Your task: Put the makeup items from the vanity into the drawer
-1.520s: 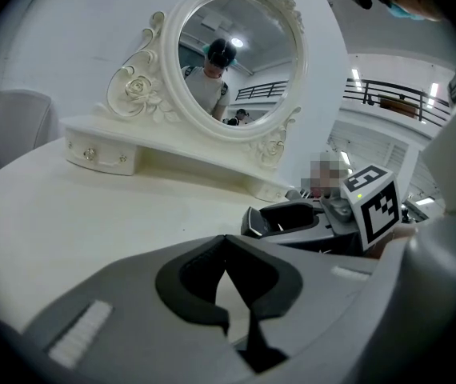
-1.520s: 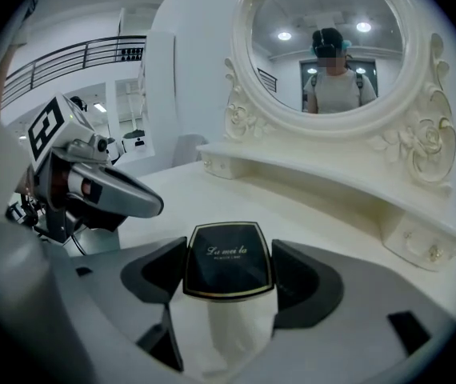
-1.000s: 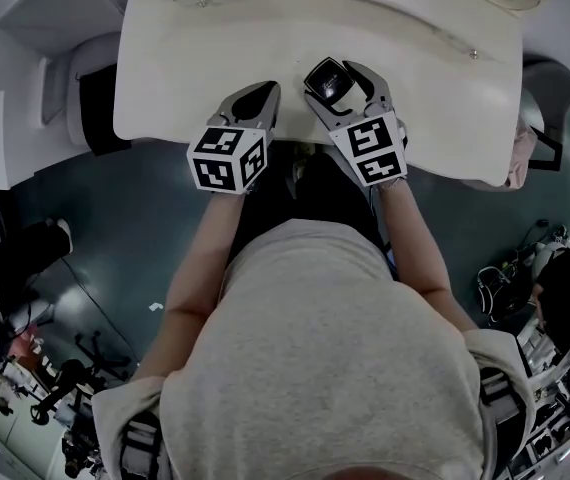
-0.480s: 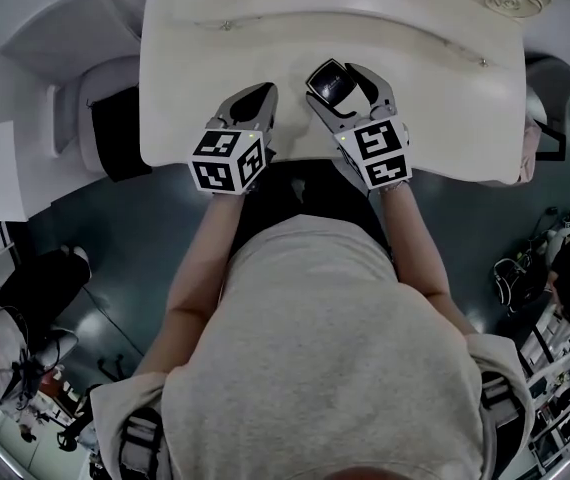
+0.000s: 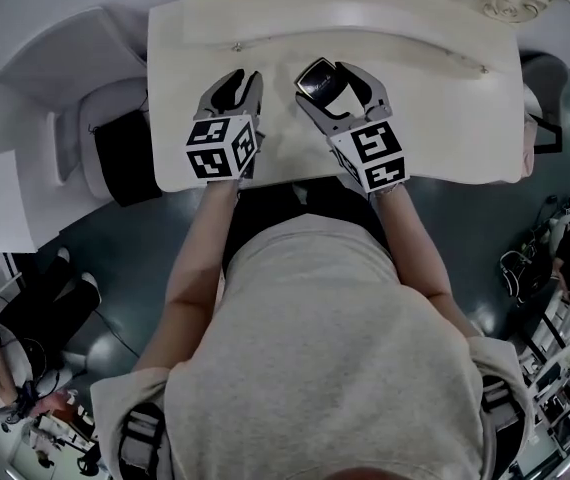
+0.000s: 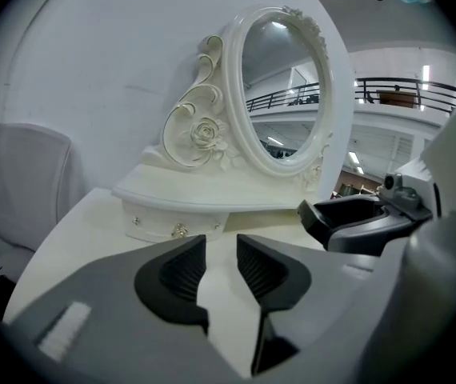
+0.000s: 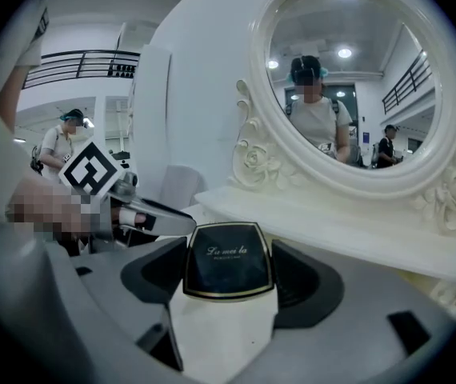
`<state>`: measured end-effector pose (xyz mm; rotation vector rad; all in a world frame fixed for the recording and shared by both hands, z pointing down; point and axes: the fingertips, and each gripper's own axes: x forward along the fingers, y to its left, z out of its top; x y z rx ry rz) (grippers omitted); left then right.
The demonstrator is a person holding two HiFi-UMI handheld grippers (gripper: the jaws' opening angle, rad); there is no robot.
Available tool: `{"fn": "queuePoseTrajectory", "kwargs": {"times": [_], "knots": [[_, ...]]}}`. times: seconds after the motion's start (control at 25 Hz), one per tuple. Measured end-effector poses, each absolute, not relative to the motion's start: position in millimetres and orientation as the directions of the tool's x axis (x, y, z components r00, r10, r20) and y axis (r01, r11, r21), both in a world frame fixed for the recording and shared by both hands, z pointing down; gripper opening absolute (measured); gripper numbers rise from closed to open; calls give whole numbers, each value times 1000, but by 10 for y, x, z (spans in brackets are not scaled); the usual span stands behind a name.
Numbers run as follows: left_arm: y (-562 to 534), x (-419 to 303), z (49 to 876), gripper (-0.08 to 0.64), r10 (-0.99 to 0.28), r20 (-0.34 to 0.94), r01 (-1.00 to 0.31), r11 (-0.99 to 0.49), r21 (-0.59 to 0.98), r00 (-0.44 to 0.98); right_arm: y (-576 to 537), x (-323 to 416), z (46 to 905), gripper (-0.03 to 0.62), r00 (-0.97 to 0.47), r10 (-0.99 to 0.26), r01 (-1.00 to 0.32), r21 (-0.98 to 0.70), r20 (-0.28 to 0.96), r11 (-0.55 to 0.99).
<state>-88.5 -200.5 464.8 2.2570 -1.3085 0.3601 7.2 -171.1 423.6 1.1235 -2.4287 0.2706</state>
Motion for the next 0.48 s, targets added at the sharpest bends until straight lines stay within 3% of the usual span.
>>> {"fn": "queuePoseTrajectory", "kwargs": {"times": [0.12, 0.48], "knots": [[-2170, -987, 4747, 127, -741, 487, -887, -375, 269, 462, -1767, -4, 4221, 321, -564, -676, -764, 13, 474, 646], [-2586, -1102, 5070, 130, -746, 540, -921, -303, 245, 389, -1934, -5, 4307, 321, -540, -678, -777, 15, 498, 630]]}}
